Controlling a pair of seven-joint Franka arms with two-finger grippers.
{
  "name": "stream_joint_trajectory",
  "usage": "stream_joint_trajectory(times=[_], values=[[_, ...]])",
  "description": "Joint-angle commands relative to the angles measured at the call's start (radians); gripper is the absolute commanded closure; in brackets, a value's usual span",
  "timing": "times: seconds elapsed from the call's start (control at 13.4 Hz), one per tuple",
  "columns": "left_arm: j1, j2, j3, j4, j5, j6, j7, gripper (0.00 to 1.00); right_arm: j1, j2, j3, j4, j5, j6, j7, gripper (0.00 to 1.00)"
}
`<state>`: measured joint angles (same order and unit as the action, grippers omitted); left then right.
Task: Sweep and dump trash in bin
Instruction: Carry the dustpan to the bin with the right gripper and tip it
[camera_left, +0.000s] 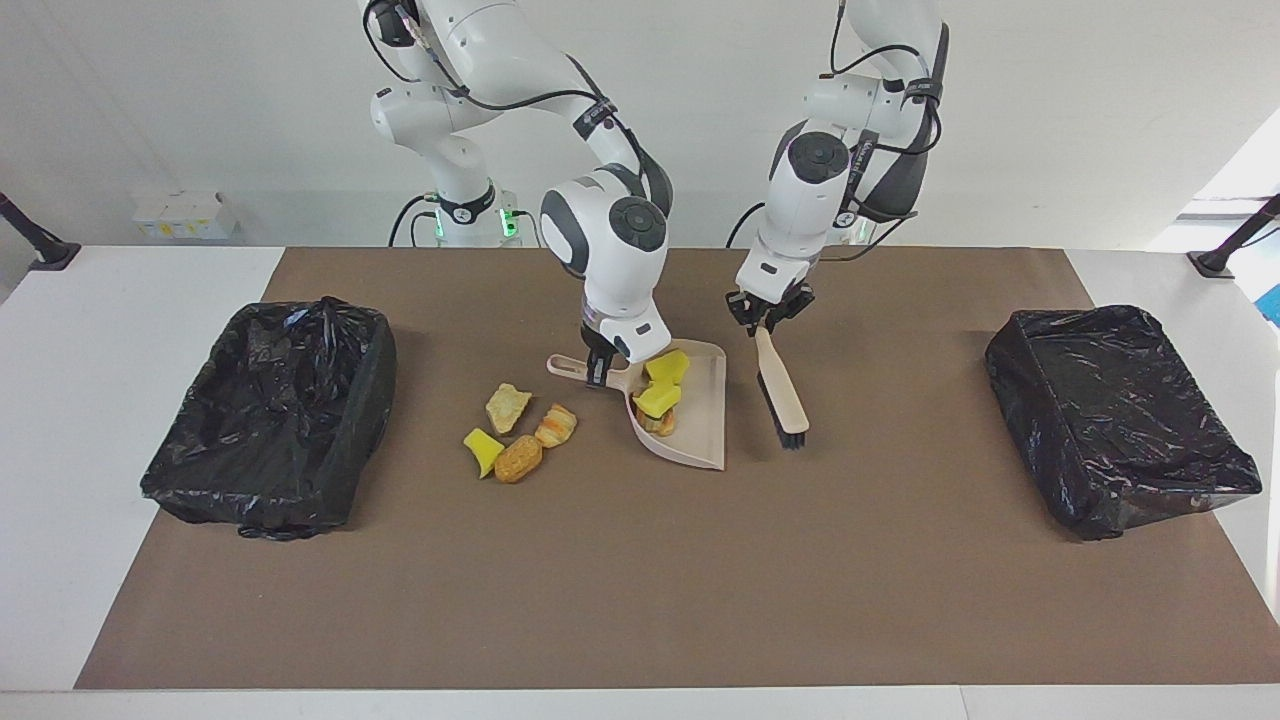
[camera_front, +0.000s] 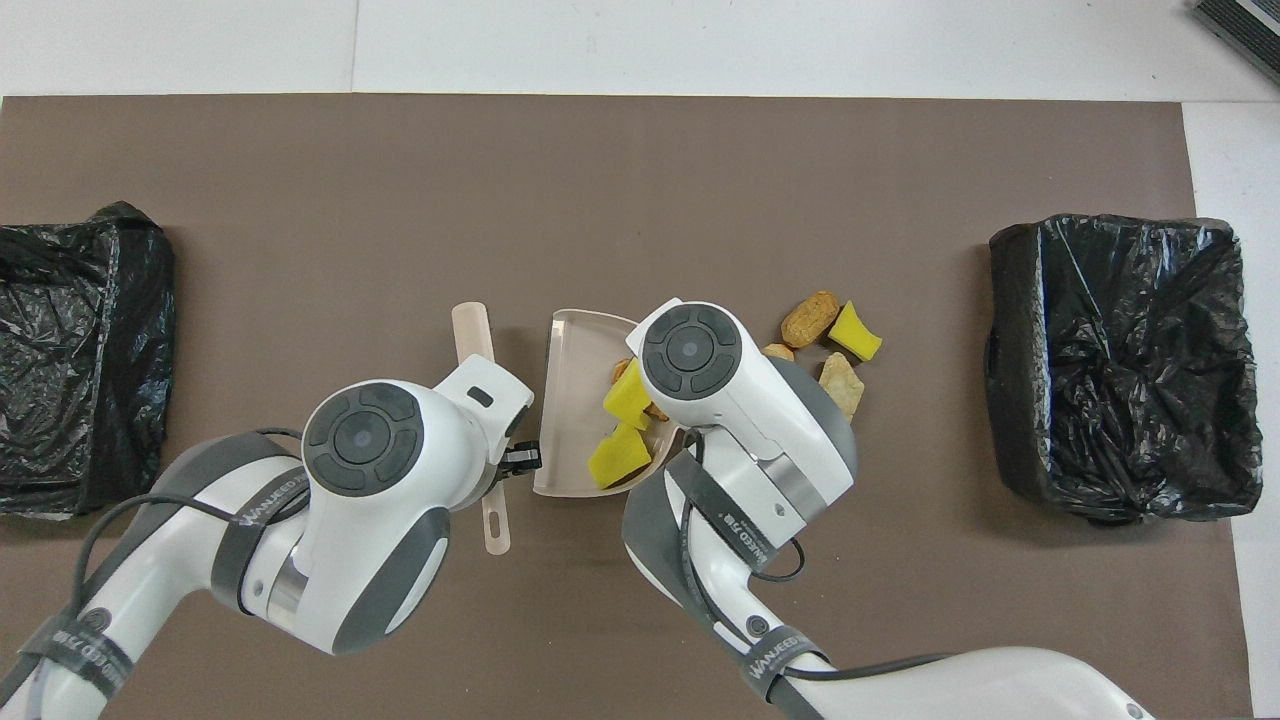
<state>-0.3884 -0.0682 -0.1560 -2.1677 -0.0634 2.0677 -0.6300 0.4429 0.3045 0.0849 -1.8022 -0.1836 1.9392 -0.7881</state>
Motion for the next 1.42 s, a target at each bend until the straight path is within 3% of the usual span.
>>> stream_joint_trajectory(times=[0.0,0.3,0.67,0.97,1.12,1.35], values=[[0.005,-0.053,-0.008,-0.003,0.014,-0.048,0.000,1.00,-0.102,-0.114,0.009,-0.008,0.059,-0.075,-0.074,1.00],[-0.079,-0.076,-0.014,-0.052,-0.007,-0.032,-0.043,1.00,-0.232,-0.191,0.004,0.015,0.075,-0.164,-0.129,1.00],[-0.271,-0.058,-0.014,-0.147,-0.041,0.117,-0.238,1.00,-0.525,-0.199,0.004,0.144,0.075,-0.305,-0.325,1.00],[-0.357,-0.074,-0.016,-0.257,-0.096,0.197,-0.266,1.00,-0.769,-0.183,-0.001,0.173,0.024,-0.284,-0.595,1.00],[-0.380,-0.082,-0.016,-0.322,-0.133,0.319,-0.264,1.00,-0.861,-0.180,-0.001,0.172,-0.110,-0.190,-0.731,1.00],[-0.403,-0.079,-0.016,-0.334,-0.154,0.328,-0.266,1.00,-0.949,-0.183,-0.005,0.164,-0.190,-0.086,-0.908,1.00]])
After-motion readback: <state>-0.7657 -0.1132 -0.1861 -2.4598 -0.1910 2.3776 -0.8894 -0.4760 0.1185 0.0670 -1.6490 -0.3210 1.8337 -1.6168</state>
